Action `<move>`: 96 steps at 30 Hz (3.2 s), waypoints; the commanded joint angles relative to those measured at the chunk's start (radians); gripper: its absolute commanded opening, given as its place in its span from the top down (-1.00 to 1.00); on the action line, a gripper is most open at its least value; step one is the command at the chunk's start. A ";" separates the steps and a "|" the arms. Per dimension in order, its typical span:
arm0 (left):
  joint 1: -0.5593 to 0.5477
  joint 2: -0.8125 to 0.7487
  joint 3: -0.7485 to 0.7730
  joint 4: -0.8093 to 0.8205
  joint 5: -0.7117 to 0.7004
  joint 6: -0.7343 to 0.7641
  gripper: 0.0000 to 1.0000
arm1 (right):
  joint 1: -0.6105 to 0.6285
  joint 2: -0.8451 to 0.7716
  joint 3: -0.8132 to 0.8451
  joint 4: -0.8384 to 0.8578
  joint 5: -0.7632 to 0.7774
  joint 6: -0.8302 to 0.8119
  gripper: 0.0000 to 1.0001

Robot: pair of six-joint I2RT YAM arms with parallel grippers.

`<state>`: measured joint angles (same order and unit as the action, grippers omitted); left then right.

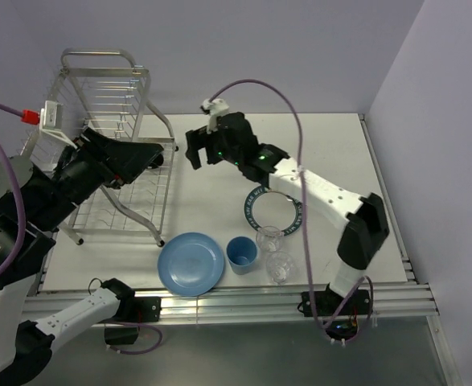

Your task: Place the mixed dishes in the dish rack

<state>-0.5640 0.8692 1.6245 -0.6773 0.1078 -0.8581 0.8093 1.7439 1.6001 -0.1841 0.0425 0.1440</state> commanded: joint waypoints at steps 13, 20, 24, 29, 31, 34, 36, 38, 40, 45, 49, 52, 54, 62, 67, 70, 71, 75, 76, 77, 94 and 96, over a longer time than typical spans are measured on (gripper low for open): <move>-0.269 0.298 0.161 -0.374 -0.140 -0.045 -0.22 | -0.137 -0.607 -0.345 -0.805 -0.136 0.290 -0.87; -0.474 0.468 0.071 -0.424 -0.210 -0.061 -0.23 | -0.139 -0.816 -0.409 -0.822 0.018 0.358 -0.88; -0.484 0.493 -0.040 -0.383 -0.189 -0.064 -0.21 | -0.142 -0.851 -0.303 -0.871 0.097 0.358 -0.93; -0.485 0.548 -0.107 -0.392 -0.189 -0.018 -0.17 | -0.153 -0.837 -0.239 -0.934 0.088 0.367 -0.94; -0.487 0.562 -0.158 -0.364 -0.180 -0.004 -0.16 | -0.153 -0.856 -0.247 -0.925 0.085 0.370 -0.94; -0.488 0.568 -0.221 -0.318 -0.162 0.007 -0.14 | -0.154 -0.885 -0.255 -0.917 0.089 0.376 -0.95; -0.490 0.579 -0.254 -0.298 -0.149 0.020 -0.11 | -0.156 -0.897 -0.252 -0.922 0.095 0.375 -0.96; -0.490 0.585 -0.271 -0.285 -0.146 0.030 -0.09 | -0.156 -0.897 -0.235 -0.930 0.105 0.374 -0.96; -0.490 0.590 -0.301 -0.257 -0.142 0.047 -0.08 | -0.157 -0.896 -0.221 -0.933 0.106 0.368 -0.96; -0.490 0.603 -0.360 -0.205 -0.129 0.068 0.01 | -0.157 -0.889 -0.206 -0.937 0.117 0.368 -0.96; -0.488 0.610 -0.390 -0.177 -0.132 0.076 0.12 | -0.157 -0.886 -0.200 -0.942 0.109 0.379 -0.96; -0.488 0.607 -0.416 -0.150 -0.123 0.077 0.15 | -0.157 -0.883 -0.192 -0.948 0.109 0.376 -0.96; -0.488 0.606 -0.426 -0.133 -0.119 0.080 0.20 | -0.159 -0.880 -0.184 -0.954 0.115 0.371 -0.96; -0.488 0.611 -0.413 -0.113 -0.102 0.090 0.87 | -0.159 -0.863 -0.140 -0.977 0.122 0.370 -0.97; -0.479 0.564 -0.293 -0.203 -0.190 0.073 1.00 | -0.159 -0.792 -0.059 -0.992 0.066 0.379 -0.96; -0.479 0.554 -0.087 -0.361 -0.276 0.062 1.00 | -0.159 -0.742 0.027 -0.994 0.030 0.384 -0.96; -0.479 0.551 -0.031 -0.420 -0.298 0.059 1.00 | -0.159 -0.727 0.053 -0.994 -0.004 0.384 -0.96; -0.474 0.527 0.246 -0.434 -0.378 0.095 1.00 | -0.179 -0.653 0.164 -0.980 -0.151 0.394 -0.96; -0.474 0.507 0.258 -0.403 -0.390 0.096 1.00 | -0.189 -0.632 0.194 -0.973 -0.192 0.408 -0.96; -0.474 0.454 0.242 -0.369 -0.433 0.105 1.00 | -0.226 -0.627 0.204 -0.960 -0.240 0.417 -0.96; -0.467 -0.090 -0.324 0.495 -0.626 0.281 1.00 | -0.541 -0.745 -0.427 0.538 -0.942 1.617 -0.97; -0.467 -0.073 -0.302 0.493 -0.614 0.313 1.00 | -0.526 -0.718 -0.384 0.529 -0.896 1.605 -0.97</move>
<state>-1.0325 0.7952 1.3003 -0.3408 -0.4950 -0.6140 0.2611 1.0084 1.1740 0.0788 -0.8608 1.5799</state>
